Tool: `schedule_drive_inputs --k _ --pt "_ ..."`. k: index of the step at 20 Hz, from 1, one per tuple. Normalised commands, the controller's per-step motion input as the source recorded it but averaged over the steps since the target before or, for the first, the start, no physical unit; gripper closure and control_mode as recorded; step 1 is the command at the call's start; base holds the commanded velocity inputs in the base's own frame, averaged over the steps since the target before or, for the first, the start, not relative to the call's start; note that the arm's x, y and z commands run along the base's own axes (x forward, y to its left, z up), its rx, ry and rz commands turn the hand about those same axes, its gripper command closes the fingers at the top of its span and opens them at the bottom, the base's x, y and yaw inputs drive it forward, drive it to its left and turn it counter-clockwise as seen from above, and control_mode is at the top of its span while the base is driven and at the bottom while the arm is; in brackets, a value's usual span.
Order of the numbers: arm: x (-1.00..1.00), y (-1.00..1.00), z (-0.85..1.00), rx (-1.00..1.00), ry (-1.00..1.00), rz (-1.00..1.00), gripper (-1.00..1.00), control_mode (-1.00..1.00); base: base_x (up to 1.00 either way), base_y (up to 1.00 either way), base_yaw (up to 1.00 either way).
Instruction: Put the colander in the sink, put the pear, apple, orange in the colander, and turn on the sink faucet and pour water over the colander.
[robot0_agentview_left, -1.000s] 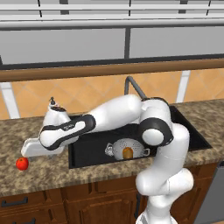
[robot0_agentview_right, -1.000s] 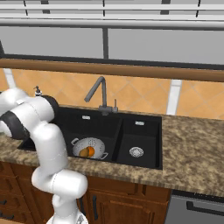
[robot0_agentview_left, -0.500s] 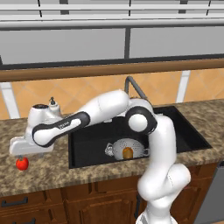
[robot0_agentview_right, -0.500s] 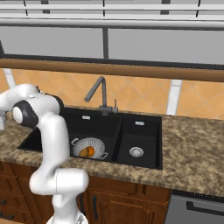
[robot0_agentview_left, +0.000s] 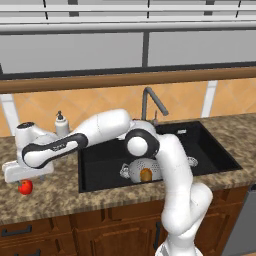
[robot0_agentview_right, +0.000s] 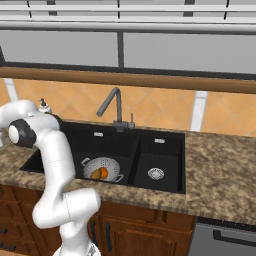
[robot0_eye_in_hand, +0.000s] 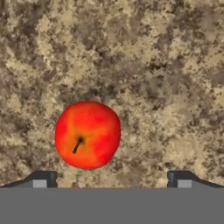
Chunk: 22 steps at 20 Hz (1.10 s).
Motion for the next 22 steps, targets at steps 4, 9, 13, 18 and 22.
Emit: schedule_drive_inputs --k 4,9,13,18,22 --pt "0.2 0.06 -0.31 -0.03 0.0 -0.01 -1.0 -1.0 0.0 0.0 0.0" --pt "0.09 0.09 -0.37 0.0 0.0 0.0 -1.0 -1.0 0.0 0.0 0.0" --pt "0.0 0.05 -0.24 0.0 0.0 0.0 -1.0 -1.0 0.0 0.0 0.0" --pt "-0.15 0.0 -0.22 0.0 0.0 0.0 -1.0 -1.0 0.0 0.0 0.0" --pt "-0.15 0.0 -0.27 0.0 0.0 0.0 -1.0 -1.0 0.0 0.0 0.0"
